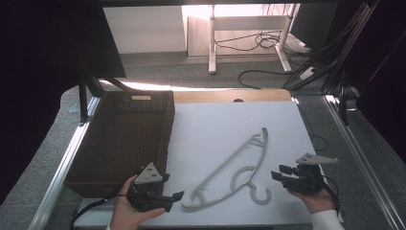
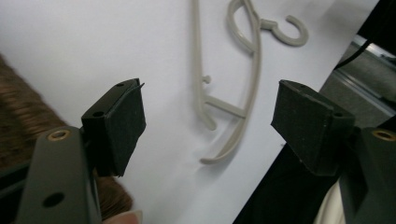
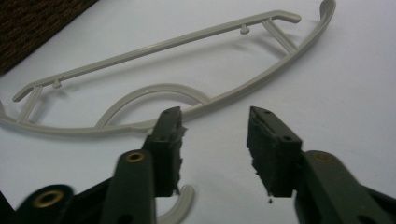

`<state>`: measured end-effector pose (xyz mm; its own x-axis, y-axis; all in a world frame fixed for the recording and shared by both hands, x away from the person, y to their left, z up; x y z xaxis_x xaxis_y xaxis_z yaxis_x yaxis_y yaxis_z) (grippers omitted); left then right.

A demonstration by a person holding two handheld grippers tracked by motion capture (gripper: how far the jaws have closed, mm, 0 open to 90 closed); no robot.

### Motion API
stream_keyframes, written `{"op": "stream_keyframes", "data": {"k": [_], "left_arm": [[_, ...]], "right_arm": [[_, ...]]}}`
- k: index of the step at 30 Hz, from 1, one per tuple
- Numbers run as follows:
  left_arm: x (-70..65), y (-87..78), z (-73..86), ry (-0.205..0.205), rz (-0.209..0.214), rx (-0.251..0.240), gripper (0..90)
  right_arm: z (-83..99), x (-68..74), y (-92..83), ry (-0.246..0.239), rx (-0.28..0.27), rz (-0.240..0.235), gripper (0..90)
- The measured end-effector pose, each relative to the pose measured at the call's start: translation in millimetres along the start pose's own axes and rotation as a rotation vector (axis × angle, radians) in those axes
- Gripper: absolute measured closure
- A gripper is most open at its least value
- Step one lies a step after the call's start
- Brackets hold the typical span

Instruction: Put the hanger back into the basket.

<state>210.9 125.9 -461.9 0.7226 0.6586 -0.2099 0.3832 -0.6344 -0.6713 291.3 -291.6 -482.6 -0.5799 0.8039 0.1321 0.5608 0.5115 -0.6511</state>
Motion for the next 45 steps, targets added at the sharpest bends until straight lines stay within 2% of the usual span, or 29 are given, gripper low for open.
{"op": "stream_keyframes", "data": {"k": [2, 4, 7, 9, 10, 12, 19, 25, 36, 37, 38, 41, 45], "left_arm": [[-5.5, 6.7, -2.1, 0.032, -0.023, 0.025, 25.2], [-14.1, 13.3, -6.9, 0.047, 0.007, 0.026, 25.4], [-27.0, 27.7, -15.8, 0.088, 0.03, 0.049, 26.1], [-32.1, 36.8, -20.7, 0.088, 0.066, 0.051, 26.5], [-35.2, 43.1, -23.6, 0.097, 0.073, 0.062, 26.9], [-40.0, 52.6, -27.2, 0.122, 0.061, 0.077, 27.1], [-43.2, 78.9, -37.6, 0.136, 0.065, 0.125, 29.1], [-42.8, 100.1, -43.1, 0.132, 0.082, 0.153, 32.2], [-52.4, 142.4, -50.2, 0.169, 0.102, 0.252, 37.1], [-52.2, 145.6, -50.4, 0.174, 0.103, 0.262, 38.2], [-54.2, 148.9, -50.4, 0.151, 0.105, 0.25, 38.9], [-54.2, 156.8, -51.2, 0.172, 0.104, 0.277, 40.3], [-53.6, 164.3, -50.5, 0.17, 0.1, 0.293, 44.8]], "right_arm": [[-0.2, 0.4, 0.0, 0.001, -0.006, 0.002, 46.9], [0.3, -0.8, 0.3, 0.006, -0.01, 0.01, 44.4], [0.8, -4.8, 0.0, 0.022, -0.011, 0.016, 42.7], [0.9, -5.4, -0.3, 0.025, -0.012, 0.017, 42.4], [1.0, -5.9, -0.7, 0.03, -0.012, 0.018, 42.3], [1.5, -6.7, -1.4, 0.035, -0.013, 0.018, 42.1], [3.2, -8.9, 0.5, 0.041, 0.003, 0.022, 41.0], [4.4, -10.6, 2.2, 0.05, 0.015, 0.027, 40.3], [6.0, -13.2, 2.6, 0.059, 0.025, 0.032, 39.4], [6.4, -14.0, 2.4, 0.058, 0.024, 0.035, 39.1], [6.4, -14.0, 2.2, 0.06, 0.025, 0.035, 39.0], [6.4, -14.2, 1.8, 0.06, 0.023, 0.037, 38.7], [6.3, -14.8, 1.4, 0.061, 0.022, 0.04, 38.3]]}}
Point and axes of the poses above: each handheld gripper's, and its own axes: y roughly forward along the jaws, z roughly out of its underside, x roughly to its left, the point moved 3 cm from there along y, roughly forward along the jaws, and after that the axes turned 2 degrees about z, right-handed, at the moved point
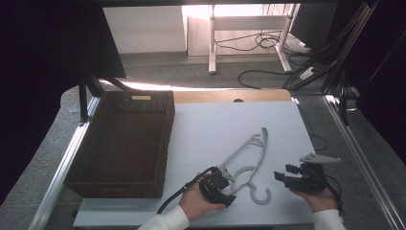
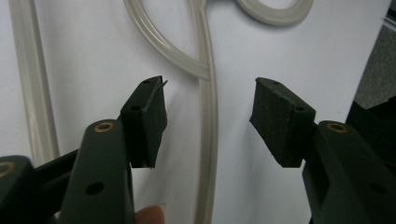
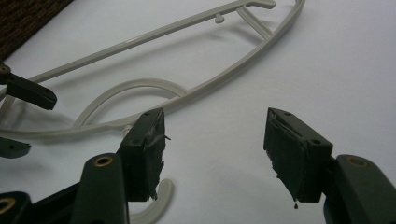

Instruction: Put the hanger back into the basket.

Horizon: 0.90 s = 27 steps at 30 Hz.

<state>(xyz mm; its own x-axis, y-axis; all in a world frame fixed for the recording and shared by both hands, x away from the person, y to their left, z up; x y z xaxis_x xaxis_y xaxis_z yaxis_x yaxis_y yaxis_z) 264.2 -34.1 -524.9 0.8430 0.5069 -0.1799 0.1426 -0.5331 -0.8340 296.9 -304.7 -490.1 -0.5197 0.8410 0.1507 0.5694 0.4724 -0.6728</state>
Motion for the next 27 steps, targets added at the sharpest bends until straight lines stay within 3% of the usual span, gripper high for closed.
{"op": "stream_keyframes", "data": {"k": [14, 23, 27], "left_arm": [[-0.7, 10.7, 1.8, 0.019, -0.021, 0.048, 59.5], [-4.8, 13.5, 2.6, 0.046, -0.074, 0.068, 67.8], [-7.7, 14.2, 1.5, 0.055, -0.074, 0.076, 77.5]], "right_arm": [[-0.3, -1.5, -1.9, 0.005, -0.002, 0.008, 37.6], [-0.9, -2.8, -2.8, 0.012, -0.008, 0.012, 37.2], [-1.1, -3.3, -3.3, 0.018, -0.008, 0.015, 37.0]]}}
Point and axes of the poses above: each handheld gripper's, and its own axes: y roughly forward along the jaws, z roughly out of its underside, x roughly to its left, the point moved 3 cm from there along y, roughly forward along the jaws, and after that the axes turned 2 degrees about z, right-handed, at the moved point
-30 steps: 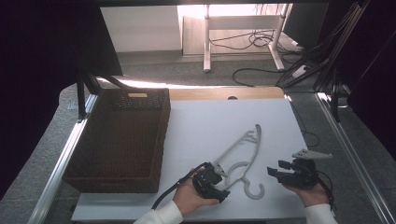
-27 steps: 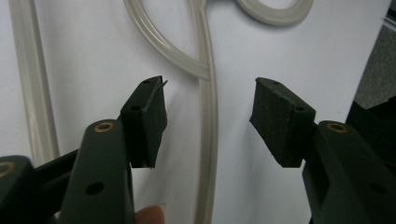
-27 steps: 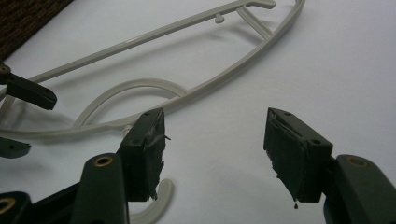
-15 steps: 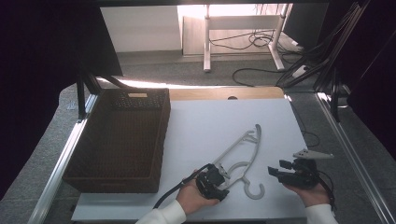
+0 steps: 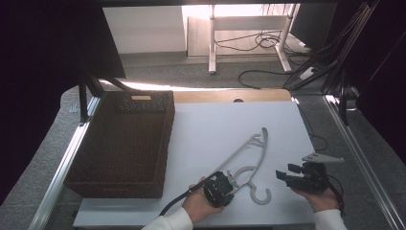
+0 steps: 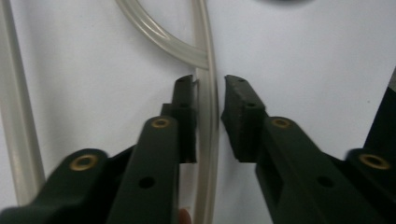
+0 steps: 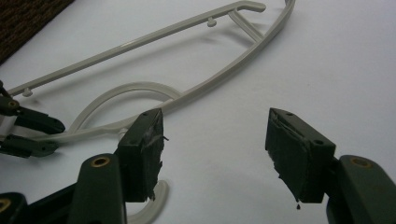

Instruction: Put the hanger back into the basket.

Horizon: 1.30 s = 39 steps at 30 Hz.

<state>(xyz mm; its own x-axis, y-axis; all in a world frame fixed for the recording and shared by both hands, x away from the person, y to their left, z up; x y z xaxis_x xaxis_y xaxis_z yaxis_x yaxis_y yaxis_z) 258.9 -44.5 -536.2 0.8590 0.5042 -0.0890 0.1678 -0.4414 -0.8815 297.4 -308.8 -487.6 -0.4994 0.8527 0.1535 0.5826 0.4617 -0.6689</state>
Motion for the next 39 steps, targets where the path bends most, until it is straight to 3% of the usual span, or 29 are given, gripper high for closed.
{"op": "stream_keyframes", "data": {"k": [16, 20, 31, 39], "left_arm": [[6.6, -2.1, -1.7, -0.038, 0.053, 0.003, 82.0], [9.3, -13.4, -3.2, -0.062, 0.098, -0.041, 82.0], [20.4, -49.6, -7.3, -0.11, 0.163, -0.181, 82.2], [28.9, -74.0, -10.3, -0.131, 0.174, -0.271, 82.3]], "right_arm": [[-0.4, -5.9, -4.3, 0.018, -0.01, 0.02, 36.9], [-0.1, -13.3, -10.7, 0.044, -0.037, 0.038, 36.9], [3.2, -29.7, -23.6, 0.109, -0.09, 0.08, 37.3], [5.1, -33.3, -24.9, 0.116, -0.091, 0.093, 37.3]]}}
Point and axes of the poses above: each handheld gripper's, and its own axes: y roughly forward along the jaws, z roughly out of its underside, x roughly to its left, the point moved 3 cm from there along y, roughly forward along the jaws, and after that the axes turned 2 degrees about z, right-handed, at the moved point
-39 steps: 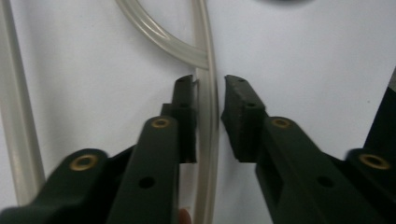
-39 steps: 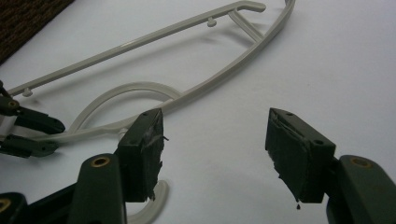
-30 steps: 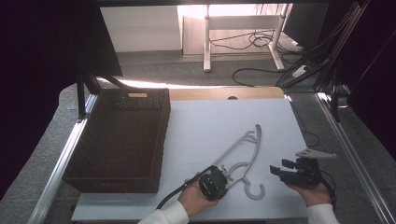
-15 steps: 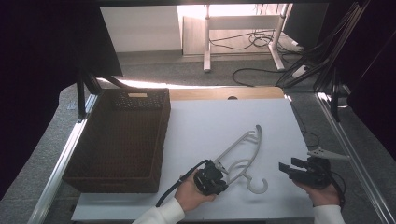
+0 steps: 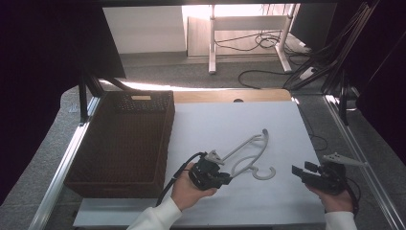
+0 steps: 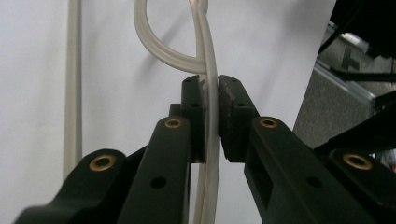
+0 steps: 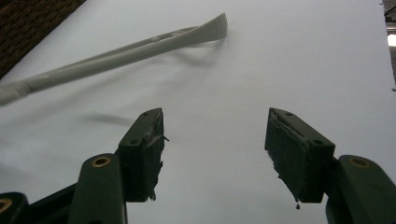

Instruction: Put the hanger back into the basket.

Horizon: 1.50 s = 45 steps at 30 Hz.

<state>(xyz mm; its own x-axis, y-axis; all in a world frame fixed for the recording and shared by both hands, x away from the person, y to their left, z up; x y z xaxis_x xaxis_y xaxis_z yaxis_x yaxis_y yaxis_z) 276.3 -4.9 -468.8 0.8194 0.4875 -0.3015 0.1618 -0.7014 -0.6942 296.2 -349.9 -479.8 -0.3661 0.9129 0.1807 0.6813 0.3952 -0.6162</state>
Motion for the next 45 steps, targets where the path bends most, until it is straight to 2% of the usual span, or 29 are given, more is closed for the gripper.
{"op": "stream_keyframes", "data": {"k": [5, 16, 25, 38, 45], "left_arm": [[2.5, -13.8, -5.2, -0.001, 0.005, -0.052, 82.4], [8.4, -40.0, -19.1, 0.003, 0.001, -0.125, 82.6], [14.4, -65.0, -26.0, -0.013, 0.005, -0.195, 82.6], [20.4, -84.5, -24.7, -0.02, 0.014, -0.23, 82.6], [25.3, -105.0, -26.2, -0.031, 0.023, -0.267, 82.6]], "right_arm": [[-0.1, -0.7, 0.0, -0.001, -0.007, 0.005, 37.3], [-0.5, -1.8, -1.0, -0.002, -0.014, 0.013, 37.4], [-0.4, -2.7, -1.6, 0.0, -0.014, 0.012, 37.4], [0.1, -1.7, 0.2, -0.007, -0.009, 0.012, 37.5], [-0.1, -2.2, -0.1, -0.004, -0.01, 0.014, 37.5]]}}
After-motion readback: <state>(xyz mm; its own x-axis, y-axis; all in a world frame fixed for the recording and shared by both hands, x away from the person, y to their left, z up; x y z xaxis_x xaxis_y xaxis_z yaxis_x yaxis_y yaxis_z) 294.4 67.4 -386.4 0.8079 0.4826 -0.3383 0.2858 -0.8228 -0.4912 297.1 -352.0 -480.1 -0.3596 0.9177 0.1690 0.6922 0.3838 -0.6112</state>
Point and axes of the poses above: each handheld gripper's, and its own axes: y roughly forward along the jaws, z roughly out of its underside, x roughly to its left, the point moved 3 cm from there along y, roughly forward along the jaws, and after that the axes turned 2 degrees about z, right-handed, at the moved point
